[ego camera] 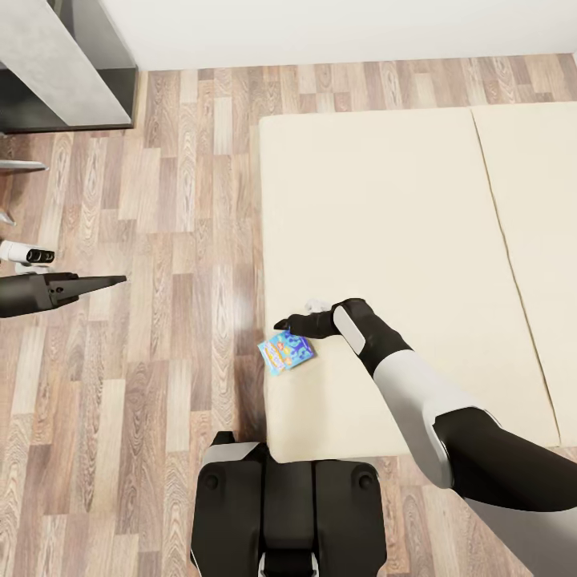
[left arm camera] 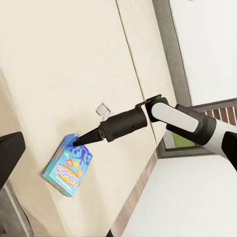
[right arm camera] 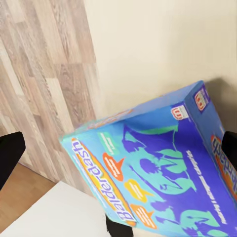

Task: Put all the toys in the child's room - the three board games (two on the bed and one on the table), the two jigsaw puzzles on the table, and the tennis ball on the table - inside the toy box on the table in the child's room.

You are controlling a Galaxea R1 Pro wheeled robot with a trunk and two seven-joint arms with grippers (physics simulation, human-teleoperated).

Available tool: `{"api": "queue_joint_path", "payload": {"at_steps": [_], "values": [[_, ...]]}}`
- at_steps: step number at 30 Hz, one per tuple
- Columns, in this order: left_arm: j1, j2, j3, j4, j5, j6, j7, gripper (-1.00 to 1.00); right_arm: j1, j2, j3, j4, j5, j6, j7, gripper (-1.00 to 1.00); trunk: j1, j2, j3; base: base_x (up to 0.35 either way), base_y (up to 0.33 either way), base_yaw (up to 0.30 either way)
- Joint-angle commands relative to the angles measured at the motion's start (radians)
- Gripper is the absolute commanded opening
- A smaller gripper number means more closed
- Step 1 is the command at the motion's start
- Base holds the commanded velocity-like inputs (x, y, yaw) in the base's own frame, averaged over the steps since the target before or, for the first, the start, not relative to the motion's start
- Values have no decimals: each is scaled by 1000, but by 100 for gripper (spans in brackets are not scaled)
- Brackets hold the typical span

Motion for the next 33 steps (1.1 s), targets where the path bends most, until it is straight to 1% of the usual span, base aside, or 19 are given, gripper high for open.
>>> {"api": "queue_joint_path", "payload": {"at_steps": [1, 33], "values": [[0, 1, 0, 0, 0, 11, -4, 100, 0, 0, 1, -1, 5, 3, 5, 100, 1, -2, -1, 0, 107, 0], [0, -1, -2, 0, 0, 9, -1, 100, 0, 0, 3, 3, 6, 12, -5, 100, 1, -2, -1, 0, 6, 0]]}}
